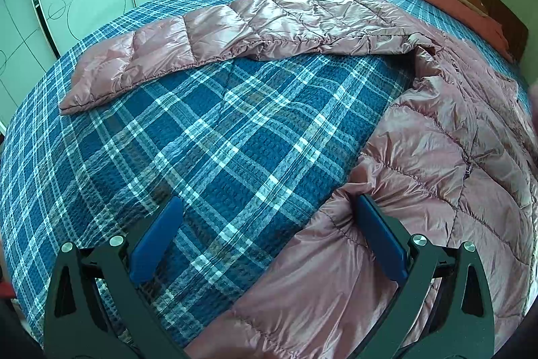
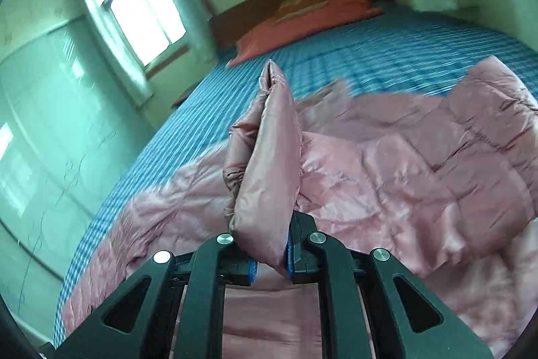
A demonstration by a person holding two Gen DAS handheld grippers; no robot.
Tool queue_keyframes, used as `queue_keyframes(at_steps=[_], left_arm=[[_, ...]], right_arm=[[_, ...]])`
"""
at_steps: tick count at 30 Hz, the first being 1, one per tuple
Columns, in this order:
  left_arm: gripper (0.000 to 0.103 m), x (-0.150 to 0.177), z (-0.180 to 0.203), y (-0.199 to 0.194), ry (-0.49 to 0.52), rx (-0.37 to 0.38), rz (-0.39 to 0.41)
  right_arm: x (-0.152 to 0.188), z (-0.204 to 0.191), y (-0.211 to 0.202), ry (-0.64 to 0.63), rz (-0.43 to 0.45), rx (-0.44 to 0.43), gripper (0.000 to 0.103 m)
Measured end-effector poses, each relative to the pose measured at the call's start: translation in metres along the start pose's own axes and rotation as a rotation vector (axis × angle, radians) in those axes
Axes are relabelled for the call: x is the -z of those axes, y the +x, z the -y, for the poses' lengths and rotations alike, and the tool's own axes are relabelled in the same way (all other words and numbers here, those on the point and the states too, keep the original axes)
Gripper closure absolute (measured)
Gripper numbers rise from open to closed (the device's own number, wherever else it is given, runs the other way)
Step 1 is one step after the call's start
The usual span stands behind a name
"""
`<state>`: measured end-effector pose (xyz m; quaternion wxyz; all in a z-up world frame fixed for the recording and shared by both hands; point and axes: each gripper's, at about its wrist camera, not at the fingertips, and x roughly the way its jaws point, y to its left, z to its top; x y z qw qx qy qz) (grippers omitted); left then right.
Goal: Fold large clothes
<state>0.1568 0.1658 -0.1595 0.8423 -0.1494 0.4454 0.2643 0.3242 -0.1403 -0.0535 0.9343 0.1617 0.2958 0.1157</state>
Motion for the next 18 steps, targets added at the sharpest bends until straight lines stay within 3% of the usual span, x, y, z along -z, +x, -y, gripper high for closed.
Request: queue_keyframes(at_steps=[5, 10, 13, 15, 18], left_arm=[[0.002, 0.0, 0.0, 0.0, -0.001, 0.001, 0.001], [0.002, -0.001, 0.001, 0.001, 0.0, 0.0, 0.002], [0.002, -0.001, 0.001, 0.0, 0.0, 0.0, 0.001], [0.002, -0.002, 0.0, 0.001, -0.001, 0.001, 0.001], [0.002, -0.001, 0.001, 0.001, -0.001, 0.001, 0.002]], right_arm=[[0.01, -0.034, 0.034, -0.066, -0.083, -0.032, 0.091], [0.036, -0.052, 0.064, -0.14, -0.22, -0.04, 0.091], [0.05, -0.059, 0.065, -0.192, -0.281, -0.052, 0.079], [0.048, -0.06, 0.055, -0.195, -0.288, -0.101, 0.053], [0.034, -0.05, 0.018, -0.186, -0.23, -0.152, 0.046]])
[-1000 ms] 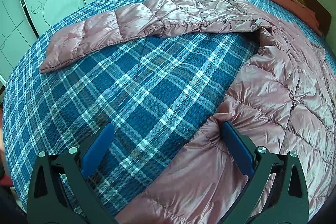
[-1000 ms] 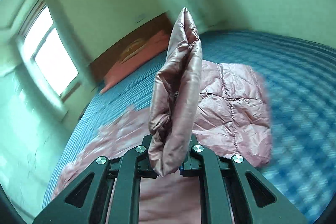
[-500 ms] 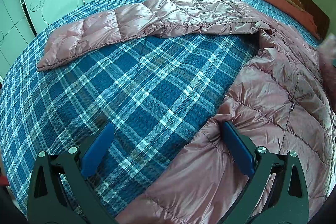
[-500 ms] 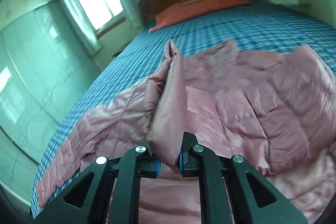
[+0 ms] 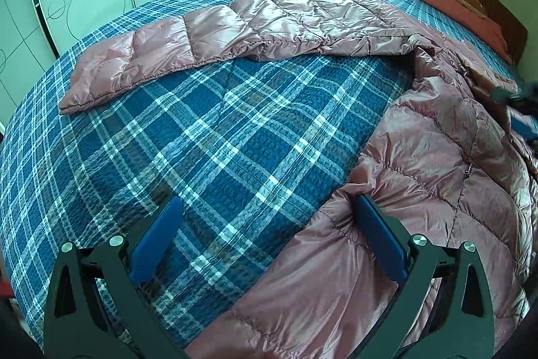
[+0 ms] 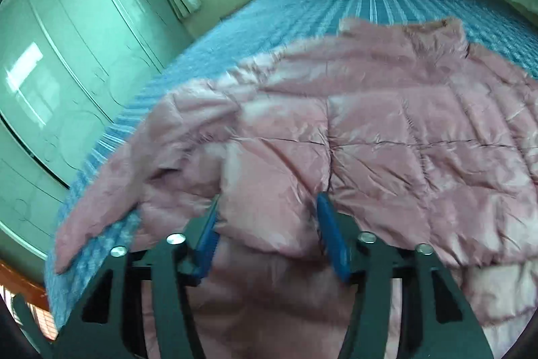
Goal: Fold large clothes
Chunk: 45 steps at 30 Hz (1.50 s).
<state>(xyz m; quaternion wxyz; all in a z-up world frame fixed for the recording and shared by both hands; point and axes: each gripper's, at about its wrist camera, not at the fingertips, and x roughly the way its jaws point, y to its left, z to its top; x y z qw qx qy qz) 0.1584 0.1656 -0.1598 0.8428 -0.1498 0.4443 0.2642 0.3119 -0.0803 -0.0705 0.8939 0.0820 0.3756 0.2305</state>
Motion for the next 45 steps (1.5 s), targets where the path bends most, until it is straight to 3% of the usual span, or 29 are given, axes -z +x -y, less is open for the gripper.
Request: queue_keyframes(at_steps=[3, 8, 12, 13, 14, 17, 20, 22, 24, 26, 29, 32, 34, 35, 38, 42, 45], left_arm=[[0.002, 0.001, 0.0, 0.0, -0.001, 0.001, 0.0], [0.002, 0.0, 0.0, 0.0, 0.0, 0.0, 0.001], [0.002, 0.001, -0.002, 0.0, 0.002, -0.003, 0.001], [0.002, 0.0, -0.001, 0.0, 0.003, -0.005, 0.001], [0.002, -0.001, -0.001, 0.001, 0.004, -0.006, 0.001], [0.002, 0.001, 0.0, 0.001, 0.005, -0.006, 0.001], [0.002, 0.0, 0.0, 0.001, 0.006, -0.008, 0.002], [0.002, 0.001, 0.002, 0.001, 0.009, -0.011, 0.003], [0.002, 0.001, 0.002, 0.002, 0.01, -0.011, 0.002], [0.002, 0.0, 0.002, 0.003, 0.009, -0.01, 0.001], [0.002, 0.001, 0.002, 0.001, 0.009, -0.01, 0.003], [0.002, 0.0, 0.002, 0.002, 0.012, -0.015, 0.002], [0.002, 0.002, 0.003, 0.002, 0.012, -0.016, 0.004], [0.002, 0.002, 0.004, 0.002, 0.013, -0.016, 0.004], [0.002, 0.001, 0.003, 0.003, 0.01, -0.011, 0.003], [0.002, 0.001, 0.003, 0.003, 0.01, -0.012, 0.006], [0.002, 0.001, 0.003, 0.003, 0.007, -0.008, 0.002]], right_arm=[[-0.007, 0.031, -0.049, 0.0, 0.092, 0.047, 0.046], [-0.02, 0.143, -0.101, 0.139, 0.171, 0.31, 0.047], [-0.003, 0.206, -0.085, 0.181, 0.075, 0.509, 0.047], [0.005, 0.218, -0.074, 0.202, 0.023, 0.503, 0.047], [0.01, 0.223, -0.069, 0.19, 0.027, 0.488, 0.047], [-0.007, 0.214, -0.075, 0.152, 0.01, 0.493, 0.046], [-0.032, 0.212, -0.09, 0.131, 0.11, 0.516, 0.046], [-0.048, 0.218, -0.086, 0.132, 0.131, 0.551, 0.046], [-0.056, 0.234, -0.065, 0.148, 0.103, 0.572, 0.043], [-0.055, 0.252, -0.037, 0.183, -0.003, 0.554, 0.041], [-0.067, 0.239, -0.047, 0.169, 0.01, 0.568, 0.041], [-0.061, 0.22, -0.064, 0.203, 0.093, 0.5, 0.041], [-0.047, 0.215, -0.047, 0.176, 0.046, 0.486, 0.039], [-0.039, 0.213, -0.035, 0.129, 0.014, 0.52, 0.036], [-0.039, 0.193, -0.043, 0.103, 0.03, 0.566, 0.037], [-0.03, 0.167, -0.067, 0.147, 0.1, 0.53, 0.036], [-0.017, 0.175, -0.051, 0.142, 0.042, 0.541, 0.036]])
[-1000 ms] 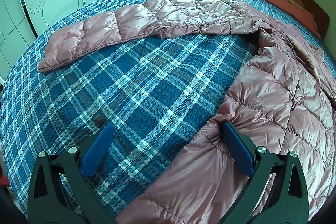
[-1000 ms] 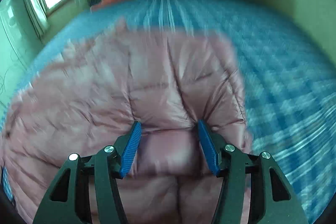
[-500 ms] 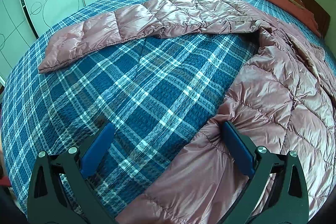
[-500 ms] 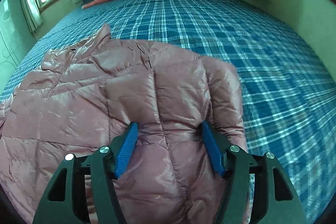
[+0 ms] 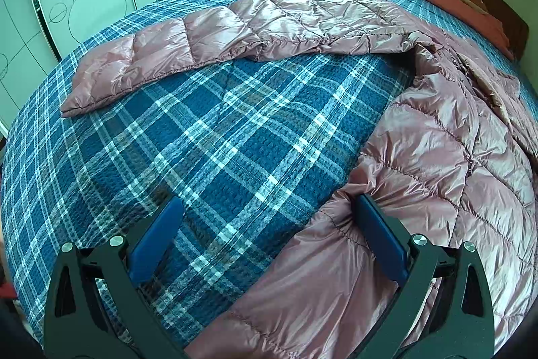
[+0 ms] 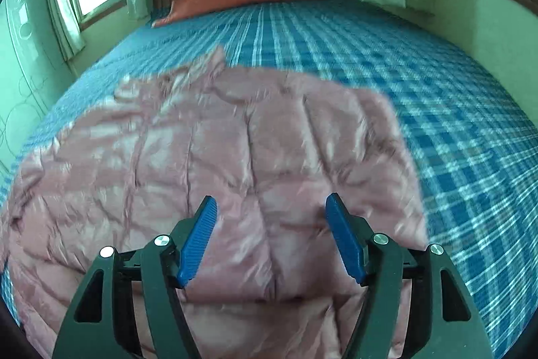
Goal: Fold large clothes
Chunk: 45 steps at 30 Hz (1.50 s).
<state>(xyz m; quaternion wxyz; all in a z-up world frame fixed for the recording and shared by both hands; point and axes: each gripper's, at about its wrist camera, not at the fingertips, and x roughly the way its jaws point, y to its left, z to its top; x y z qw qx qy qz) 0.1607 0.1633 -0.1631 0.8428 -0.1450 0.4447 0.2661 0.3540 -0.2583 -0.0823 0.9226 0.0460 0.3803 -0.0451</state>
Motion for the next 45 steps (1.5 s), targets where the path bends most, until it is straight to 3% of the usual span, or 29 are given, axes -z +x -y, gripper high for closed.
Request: queue_keyframes(at_steps=[8, 11, 15, 19, 29, 31, 34, 36, 40, 45], left_arm=[[0.002, -0.004, -0.006, 0.0, -0.005, 0.012, -0.025], [0.002, -0.015, -0.014, -0.004, -0.001, 0.06, -0.048], [0.002, -0.029, -0.048, -0.009, -0.124, 0.191, -0.037], [0.002, -0.051, -0.093, 0.001, -0.301, 0.25, 0.008], [0.005, -0.11, -0.146, 0.04, -0.46, 0.207, 0.111], [0.023, -0.118, -0.154, 0.04, -0.493, 0.182, 0.138], [0.048, -0.127, -0.171, 0.045, -0.55, 0.202, 0.145], [0.058, -0.13, -0.183, 0.049, -0.599, 0.209, 0.15], [0.088, -0.134, -0.18, 0.05, -0.554, 0.176, 0.166], [0.093, -0.165, -0.135, 0.024, -0.379, 0.16, 0.264]], right_arm=[[0.002, -0.005, 0.009, -0.032, 0.013, 0.019, 0.028], [0.008, 0.002, 0.015, -0.026, 0.025, 0.002, 0.026], [0.014, 0.001, 0.017, -0.037, 0.033, 0.007, 0.024], [0.014, 0.002, 0.016, -0.035, 0.036, 0.002, 0.023], [0.016, 0.002, 0.015, -0.036, 0.043, 0.003, 0.023], [0.016, 0.002, 0.015, -0.036, 0.044, 0.003, 0.023], [0.016, 0.002, 0.015, -0.036, 0.046, 0.004, 0.023], [0.016, 0.002, 0.015, -0.035, 0.047, 0.004, 0.023], [0.016, 0.001, 0.015, -0.036, 0.048, 0.006, 0.023], [0.016, 0.001, 0.014, -0.036, 0.05, 0.007, 0.023]])
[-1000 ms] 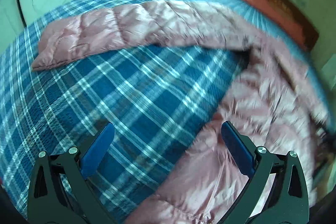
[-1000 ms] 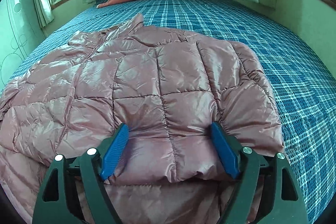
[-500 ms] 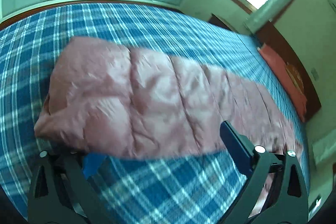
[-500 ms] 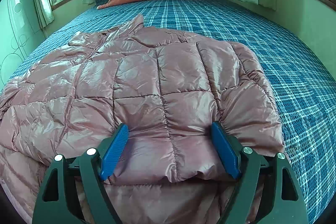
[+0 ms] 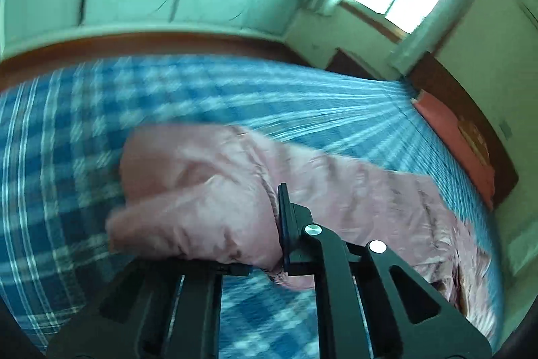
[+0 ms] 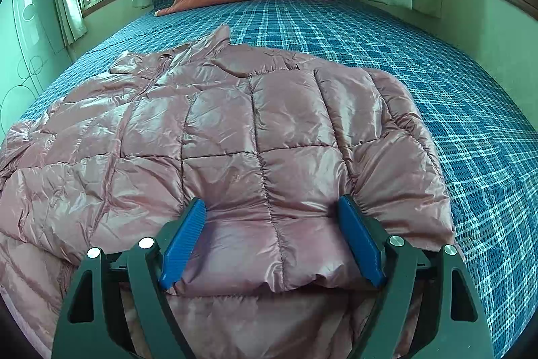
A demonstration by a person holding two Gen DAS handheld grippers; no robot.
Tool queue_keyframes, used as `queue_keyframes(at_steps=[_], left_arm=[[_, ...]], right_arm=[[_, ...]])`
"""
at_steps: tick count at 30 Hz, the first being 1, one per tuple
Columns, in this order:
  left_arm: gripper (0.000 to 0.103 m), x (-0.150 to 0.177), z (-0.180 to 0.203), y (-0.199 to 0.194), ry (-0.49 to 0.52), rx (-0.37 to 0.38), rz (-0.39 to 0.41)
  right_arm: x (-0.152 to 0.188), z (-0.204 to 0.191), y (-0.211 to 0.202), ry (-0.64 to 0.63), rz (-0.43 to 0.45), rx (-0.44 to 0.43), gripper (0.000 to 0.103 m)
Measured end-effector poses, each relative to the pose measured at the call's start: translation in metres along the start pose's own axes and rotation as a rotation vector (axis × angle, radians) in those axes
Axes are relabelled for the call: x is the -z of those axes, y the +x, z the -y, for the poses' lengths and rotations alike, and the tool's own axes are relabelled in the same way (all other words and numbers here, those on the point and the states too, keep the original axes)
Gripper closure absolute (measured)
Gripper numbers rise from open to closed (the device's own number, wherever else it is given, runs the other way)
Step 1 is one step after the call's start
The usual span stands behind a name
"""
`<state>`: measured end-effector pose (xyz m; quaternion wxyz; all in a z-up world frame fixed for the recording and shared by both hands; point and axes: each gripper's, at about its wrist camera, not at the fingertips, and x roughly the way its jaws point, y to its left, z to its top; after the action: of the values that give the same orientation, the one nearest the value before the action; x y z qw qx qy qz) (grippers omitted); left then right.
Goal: Fold large clothes
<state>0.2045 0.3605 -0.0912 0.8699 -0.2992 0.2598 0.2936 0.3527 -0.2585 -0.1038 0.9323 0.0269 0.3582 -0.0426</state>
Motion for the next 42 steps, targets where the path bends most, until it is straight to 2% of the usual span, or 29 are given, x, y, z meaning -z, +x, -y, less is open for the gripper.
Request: queue_keyframes(at_steps=[4, 9, 11, 17, 22, 27, 29, 31, 33, 37, 42], left_arm=[[0.093, 0.007, 0.073, -0.009, 0.172, 0.069, 0.047], [0.093, 0.04, 0.169, -0.002, 0.355, 0.163, -0.004], [0.093, 0.063, 0.21, -0.001, 0.456, 0.192, -0.018], [0.093, 0.132, 0.3, 0.004, 0.673, 0.261, -0.079], [0.093, 0.186, 0.341, -0.006, 0.786, 0.308, -0.108], [0.092, 0.228, 0.375, -0.011, 0.871, 0.323, -0.145], [0.085, 0.239, 0.382, -0.009, 0.896, 0.319, -0.151], [0.058, 0.242, 0.381, -0.014, 0.911, 0.322, -0.152], [0.051, 0.243, 0.375, -0.022, 0.908, 0.331, -0.143], [0.045, 0.234, 0.361, -0.038, 0.9, 0.356, -0.15], [0.041, 0.204, 0.323, -0.054, 0.859, 0.371, -0.143]], right_arm=[[0.0, 0.001, 0.0, 0.002, 0.001, -0.002, 0.024], [0.001, 0.0, 0.0, 0.005, 0.004, -0.003, 0.023], [0.001, 0.001, 0.0, 0.008, 0.006, -0.006, 0.024], [0.001, 0.001, 0.0, 0.013, 0.008, -0.007, 0.023], [0.001, 0.002, 0.0, 0.017, 0.011, -0.009, 0.023], [0.001, 0.002, 0.0, 0.018, 0.014, -0.011, 0.023], [0.001, 0.002, 0.0, 0.018, 0.015, -0.011, 0.023], [0.001, 0.002, 0.0, 0.018, 0.015, -0.01, 0.023], [0.0, 0.002, 0.0, 0.018, 0.014, -0.01, 0.024], [0.001, 0.002, 0.0, 0.02, 0.012, -0.012, 0.024], [-0.003, 0.001, -0.011, 0.036, -0.006, -0.009, 0.024]])
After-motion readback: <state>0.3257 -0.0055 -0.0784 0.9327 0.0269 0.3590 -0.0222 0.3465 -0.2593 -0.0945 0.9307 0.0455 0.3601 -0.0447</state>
